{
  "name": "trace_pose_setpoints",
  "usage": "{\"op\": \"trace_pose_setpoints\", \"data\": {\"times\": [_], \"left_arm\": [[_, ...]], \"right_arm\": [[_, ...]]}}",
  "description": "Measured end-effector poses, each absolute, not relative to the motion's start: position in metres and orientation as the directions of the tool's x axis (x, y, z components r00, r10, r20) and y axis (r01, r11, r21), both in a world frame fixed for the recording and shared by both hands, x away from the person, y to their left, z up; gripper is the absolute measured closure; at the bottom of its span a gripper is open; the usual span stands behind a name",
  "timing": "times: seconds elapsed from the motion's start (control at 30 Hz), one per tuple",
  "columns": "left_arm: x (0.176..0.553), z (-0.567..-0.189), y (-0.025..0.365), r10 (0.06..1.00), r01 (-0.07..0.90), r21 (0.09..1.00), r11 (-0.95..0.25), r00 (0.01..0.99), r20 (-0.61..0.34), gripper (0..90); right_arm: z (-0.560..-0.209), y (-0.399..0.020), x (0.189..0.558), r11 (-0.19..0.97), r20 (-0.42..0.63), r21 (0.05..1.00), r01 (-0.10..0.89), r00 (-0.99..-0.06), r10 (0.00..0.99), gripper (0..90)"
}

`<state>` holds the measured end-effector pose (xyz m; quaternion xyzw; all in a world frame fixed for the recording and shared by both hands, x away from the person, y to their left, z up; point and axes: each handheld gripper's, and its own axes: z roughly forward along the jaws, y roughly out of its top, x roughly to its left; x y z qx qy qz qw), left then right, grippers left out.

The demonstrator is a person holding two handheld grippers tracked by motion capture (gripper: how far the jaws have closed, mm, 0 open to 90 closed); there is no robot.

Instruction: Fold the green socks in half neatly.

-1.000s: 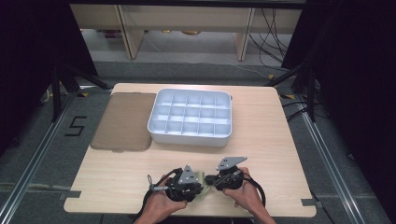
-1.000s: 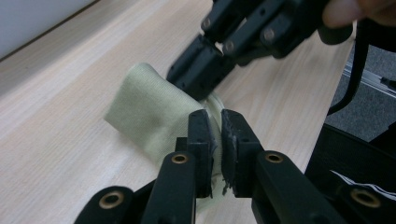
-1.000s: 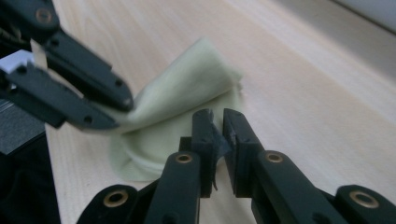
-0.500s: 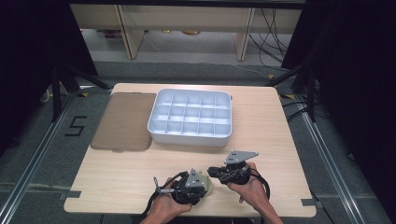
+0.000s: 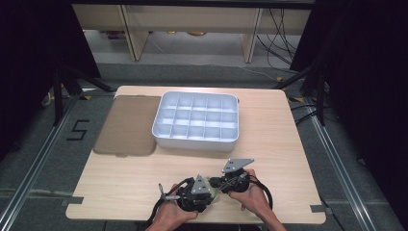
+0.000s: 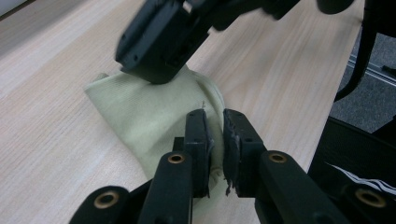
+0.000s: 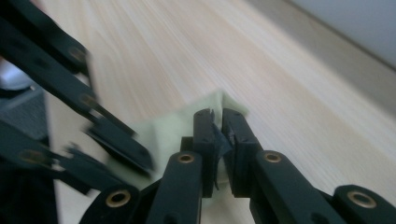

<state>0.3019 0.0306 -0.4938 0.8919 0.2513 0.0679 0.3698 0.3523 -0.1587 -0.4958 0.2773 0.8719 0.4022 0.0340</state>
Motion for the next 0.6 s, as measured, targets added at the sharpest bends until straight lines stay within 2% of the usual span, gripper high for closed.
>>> {"op": "trace_pose_setpoints", "data": {"times": [0.13,0.3,0.4,0.5,0.6], "left_arm": [[0.302,-0.494,0.03,0.504,0.406,0.699,-0.588,0.86,-0.076,78.0],[0.302,-0.489,0.034,0.504,0.422,0.716,-0.556,0.856,-0.114,70.3],[0.302,-0.477,0.044,0.512,0.429,0.744,-0.512,0.848,-0.137,69.7],[0.303,-0.473,0.05,0.517,0.433,0.753,-0.495,0.843,-0.145,71.4],[0.302,-0.473,0.054,0.514,0.434,0.742,-0.511,0.846,-0.142,78.0]], "right_arm": [[-0.501,-0.16,0.356,0.527,0.173,0.71,0.467,-0.841,0.513,85.4],[-0.501,-0.16,0.354,0.524,0.18,0.703,0.481,-0.833,0.523,85.4],[-0.501,-0.16,0.353,0.523,0.174,0.705,0.478,-0.832,0.526,85.0],[-0.501,-0.159,0.353,0.521,0.174,0.706,0.479,-0.831,0.528,84.9],[-0.501,-0.16,0.354,0.527,0.158,0.713,0.463,-0.838,0.522,84.8]]}}
